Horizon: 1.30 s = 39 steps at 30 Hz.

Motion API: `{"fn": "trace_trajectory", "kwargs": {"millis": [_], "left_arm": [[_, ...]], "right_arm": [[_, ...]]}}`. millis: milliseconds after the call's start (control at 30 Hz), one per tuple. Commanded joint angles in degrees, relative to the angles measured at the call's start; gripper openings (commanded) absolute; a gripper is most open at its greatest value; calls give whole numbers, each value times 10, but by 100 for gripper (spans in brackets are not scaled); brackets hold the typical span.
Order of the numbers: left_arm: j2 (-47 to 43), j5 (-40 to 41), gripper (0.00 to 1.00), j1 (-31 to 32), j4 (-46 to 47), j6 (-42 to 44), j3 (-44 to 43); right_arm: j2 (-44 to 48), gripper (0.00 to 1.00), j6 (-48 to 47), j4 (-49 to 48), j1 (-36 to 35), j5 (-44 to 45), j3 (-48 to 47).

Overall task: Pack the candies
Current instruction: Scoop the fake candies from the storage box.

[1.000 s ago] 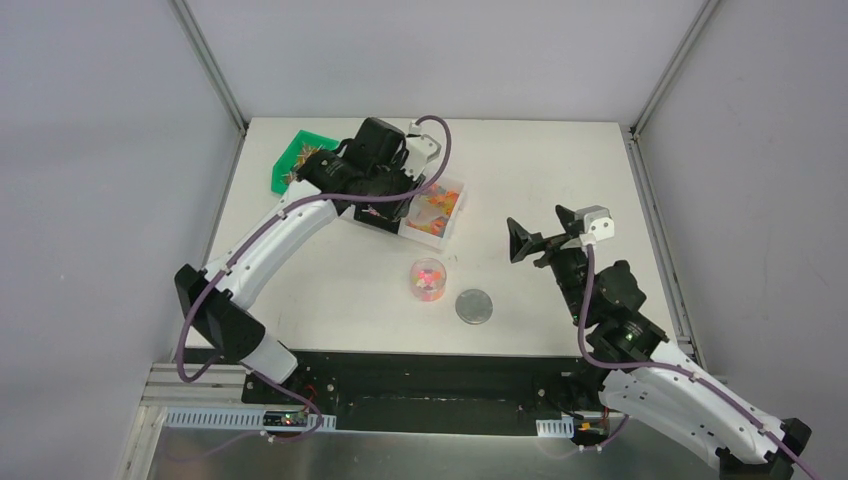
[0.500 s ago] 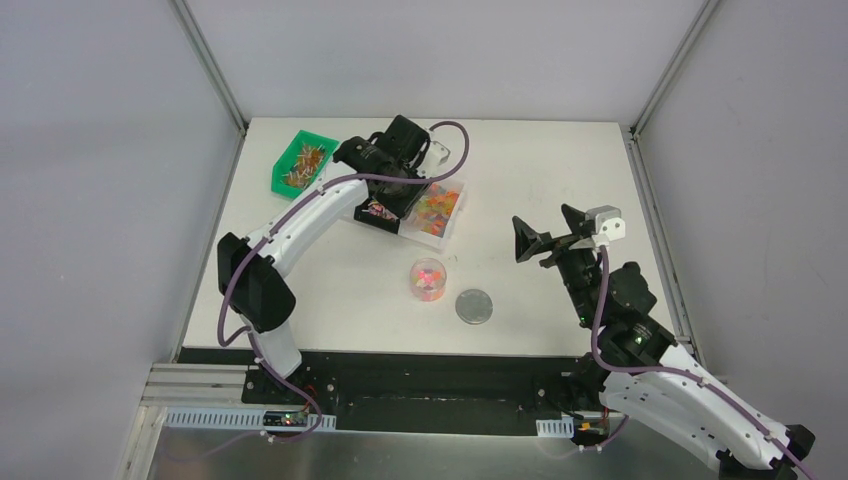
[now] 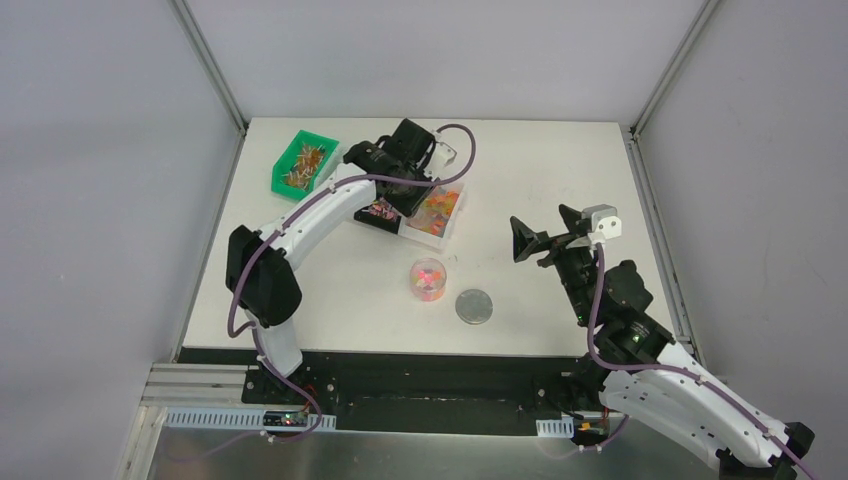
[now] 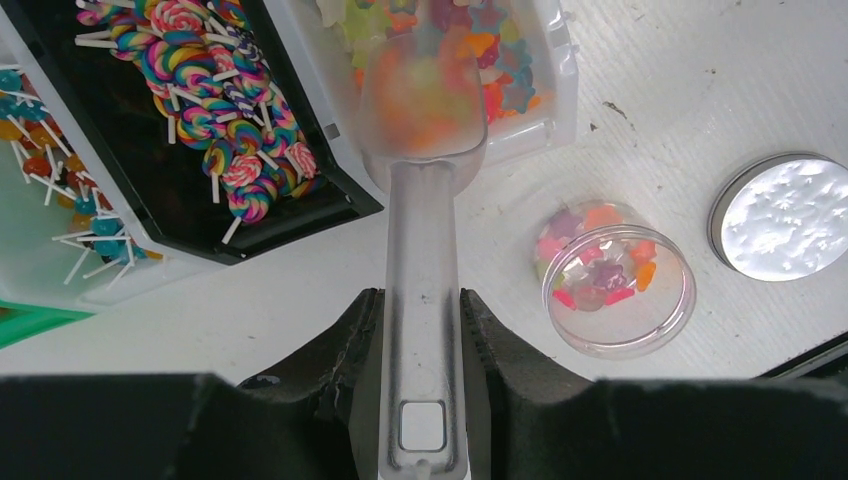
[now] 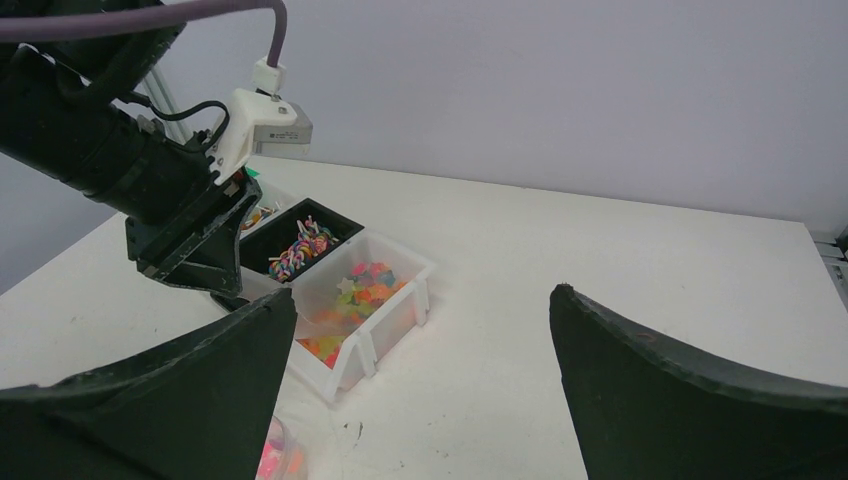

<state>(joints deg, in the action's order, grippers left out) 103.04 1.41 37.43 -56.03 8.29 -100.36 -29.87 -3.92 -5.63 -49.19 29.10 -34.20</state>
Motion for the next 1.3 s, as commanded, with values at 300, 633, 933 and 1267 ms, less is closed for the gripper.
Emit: {"fn": "trace_trajectory", "kwargs": {"millis": [300, 633, 933, 1267], "left_arm": [[-36, -7, 0, -1, 167, 7, 147], [-66, 8, 0, -1, 231, 6, 235], [-105, 16, 0, -1, 292, 8, 311], [-126, 40, 0, -1, 357, -1, 368]], "right_arm": [[-8, 100, 2, -9, 3, 2, -14], [-11, 100, -3, -11, 3, 12, -14], [0, 100, -3, -7, 3, 17, -13], [-8, 100, -4, -9, 3, 17, -9]]}}
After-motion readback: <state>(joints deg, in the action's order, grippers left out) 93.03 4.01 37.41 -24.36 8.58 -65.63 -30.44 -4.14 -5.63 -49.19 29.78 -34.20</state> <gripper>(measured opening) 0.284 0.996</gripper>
